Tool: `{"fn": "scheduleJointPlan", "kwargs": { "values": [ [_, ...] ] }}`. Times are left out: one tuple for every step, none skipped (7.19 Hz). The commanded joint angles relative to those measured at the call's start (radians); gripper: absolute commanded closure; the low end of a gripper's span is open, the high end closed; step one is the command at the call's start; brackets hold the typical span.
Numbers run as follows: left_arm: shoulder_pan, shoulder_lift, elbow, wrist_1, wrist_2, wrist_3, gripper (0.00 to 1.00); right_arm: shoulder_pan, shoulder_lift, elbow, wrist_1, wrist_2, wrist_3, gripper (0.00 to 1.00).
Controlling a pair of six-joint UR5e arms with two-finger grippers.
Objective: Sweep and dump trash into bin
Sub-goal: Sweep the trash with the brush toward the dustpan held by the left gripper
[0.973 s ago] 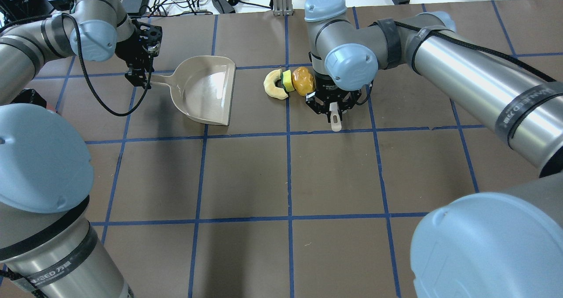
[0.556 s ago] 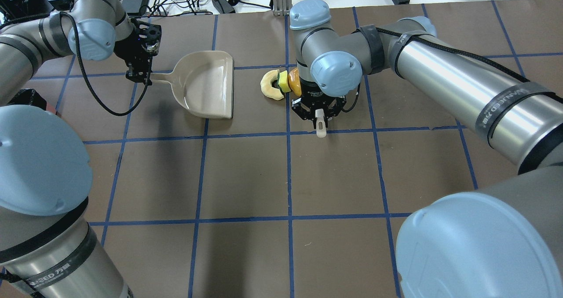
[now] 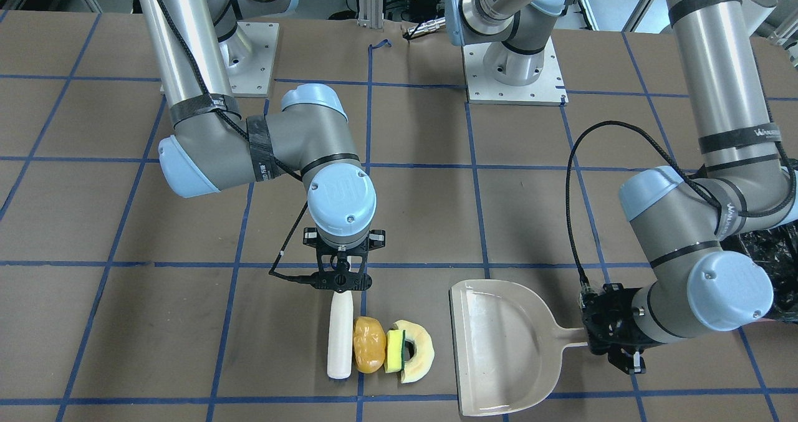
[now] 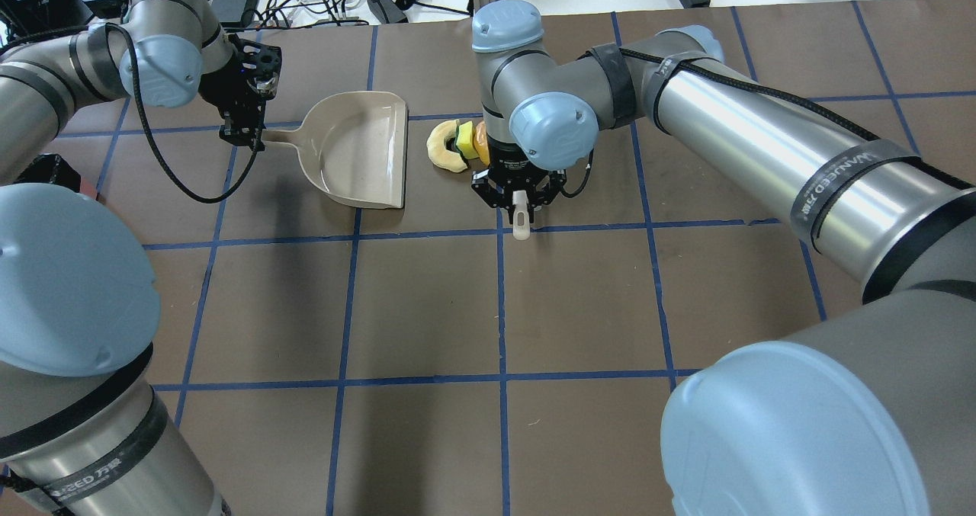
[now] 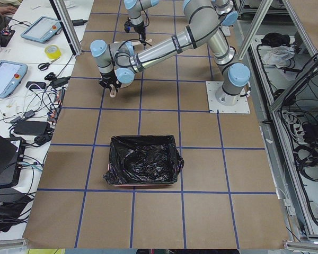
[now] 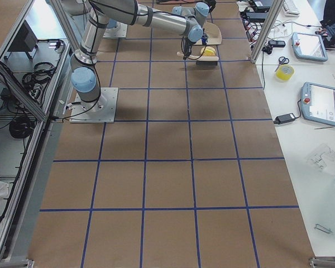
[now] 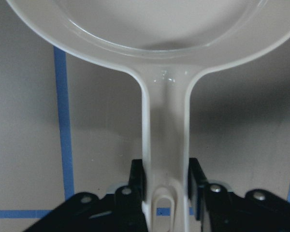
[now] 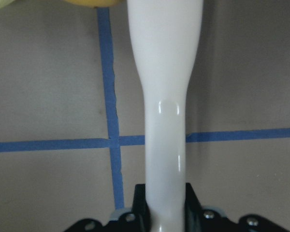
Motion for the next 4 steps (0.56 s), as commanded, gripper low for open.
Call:
{"fn": "scheduleJointPlan", "kwargs": {
  "values": [
    [-0.002,-0.001,-0.001,0.0,0.002,-0.007,1.0,0.022,0.015,-0.022,-0.002,0.018,0.017,0.99],
    [-0.004,-0.001,0.0,-0.001,0.004,-0.007,1.0,0.025,0.026,-0.028,-0.003,0.022,0.029,1.0],
    [-0.017,-0.001,0.001,-0.003,0.014,-0.009,1.0,0.03,0.033,-0.037,-0.013,0.043,0.034,1.0],
    [-0.043,-0.001,0.002,0.0,0.052,-0.012,1.0,0.048,0.046,-0.055,-0.019,0.05,0.049,1.0]
  ]
}}
